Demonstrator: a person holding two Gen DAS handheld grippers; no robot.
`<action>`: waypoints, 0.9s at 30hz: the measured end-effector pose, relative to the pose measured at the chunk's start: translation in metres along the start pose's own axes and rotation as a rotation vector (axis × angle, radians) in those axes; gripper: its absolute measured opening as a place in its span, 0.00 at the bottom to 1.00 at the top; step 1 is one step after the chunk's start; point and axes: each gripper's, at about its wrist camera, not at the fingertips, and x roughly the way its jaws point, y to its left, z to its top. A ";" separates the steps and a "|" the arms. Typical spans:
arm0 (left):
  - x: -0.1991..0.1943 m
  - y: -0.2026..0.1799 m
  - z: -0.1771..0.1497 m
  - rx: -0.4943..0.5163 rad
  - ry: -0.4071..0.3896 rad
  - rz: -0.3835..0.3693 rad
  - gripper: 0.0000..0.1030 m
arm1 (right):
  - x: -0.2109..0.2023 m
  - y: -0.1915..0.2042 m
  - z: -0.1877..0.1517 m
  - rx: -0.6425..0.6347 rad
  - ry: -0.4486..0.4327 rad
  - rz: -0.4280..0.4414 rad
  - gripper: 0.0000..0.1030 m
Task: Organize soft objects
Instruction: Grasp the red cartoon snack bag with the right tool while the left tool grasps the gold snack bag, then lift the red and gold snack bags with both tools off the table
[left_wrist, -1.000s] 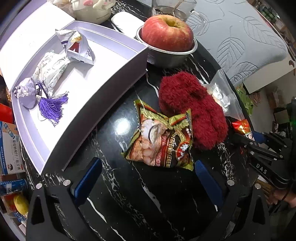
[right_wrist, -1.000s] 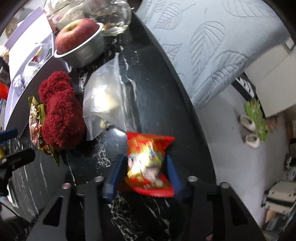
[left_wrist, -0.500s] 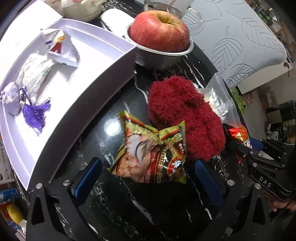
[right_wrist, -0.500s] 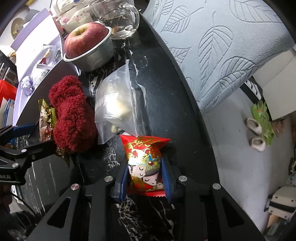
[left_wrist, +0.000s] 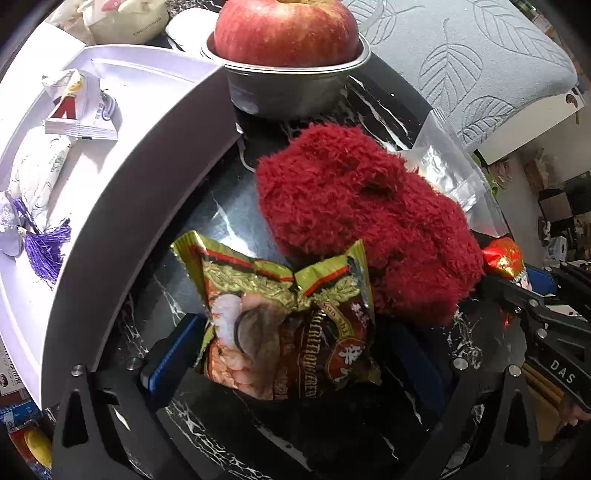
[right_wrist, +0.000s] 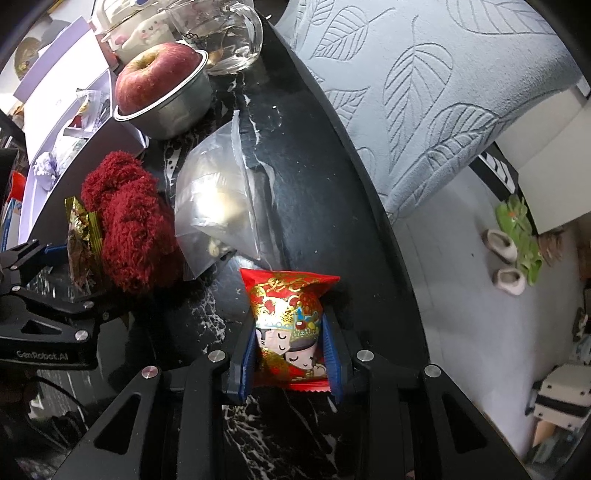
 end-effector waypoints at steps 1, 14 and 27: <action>0.000 -0.001 -0.001 0.006 -0.001 0.012 1.00 | 0.000 0.000 0.000 0.002 0.002 0.001 0.30; -0.006 -0.026 -0.018 0.082 -0.057 0.058 0.61 | -0.007 -0.002 -0.015 0.028 -0.003 0.004 0.30; -0.012 -0.043 -0.057 0.103 -0.024 -0.033 0.56 | -0.022 -0.005 -0.040 0.052 -0.031 0.009 0.30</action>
